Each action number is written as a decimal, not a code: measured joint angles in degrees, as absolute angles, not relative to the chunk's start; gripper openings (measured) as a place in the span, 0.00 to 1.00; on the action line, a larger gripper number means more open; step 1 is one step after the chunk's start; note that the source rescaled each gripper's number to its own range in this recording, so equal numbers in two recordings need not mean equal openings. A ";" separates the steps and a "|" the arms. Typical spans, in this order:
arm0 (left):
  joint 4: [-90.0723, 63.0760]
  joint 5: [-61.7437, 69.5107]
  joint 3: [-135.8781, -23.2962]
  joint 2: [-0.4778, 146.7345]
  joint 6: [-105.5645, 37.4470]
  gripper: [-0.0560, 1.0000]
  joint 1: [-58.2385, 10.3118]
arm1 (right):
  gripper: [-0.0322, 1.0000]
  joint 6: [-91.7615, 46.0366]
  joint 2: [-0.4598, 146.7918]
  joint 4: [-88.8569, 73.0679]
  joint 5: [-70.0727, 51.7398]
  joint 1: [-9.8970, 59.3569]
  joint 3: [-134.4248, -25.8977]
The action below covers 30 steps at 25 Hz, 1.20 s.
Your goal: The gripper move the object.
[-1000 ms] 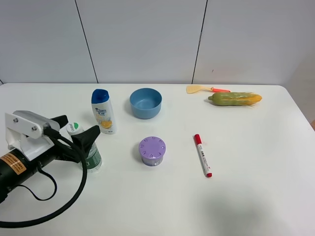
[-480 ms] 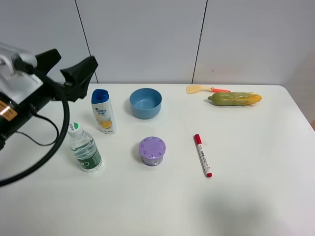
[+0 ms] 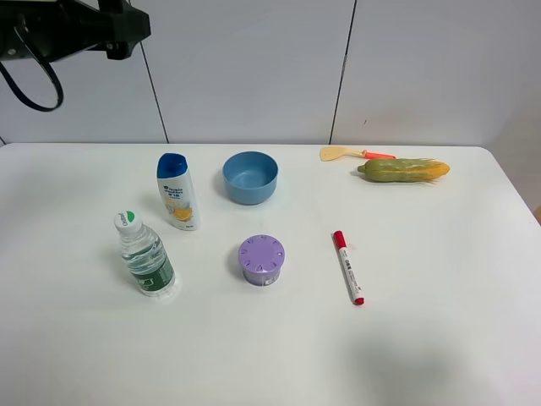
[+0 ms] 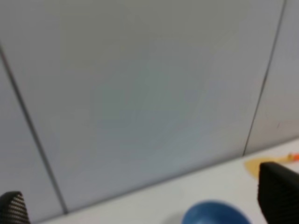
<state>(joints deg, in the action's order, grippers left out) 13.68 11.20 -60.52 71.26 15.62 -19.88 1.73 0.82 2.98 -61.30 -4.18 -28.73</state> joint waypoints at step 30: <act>13.47 63.77 -69.19 42.86 3.36 0.98 4.05 | 1.00 1.73 0.82 2.98 -61.30 -4.18 -28.73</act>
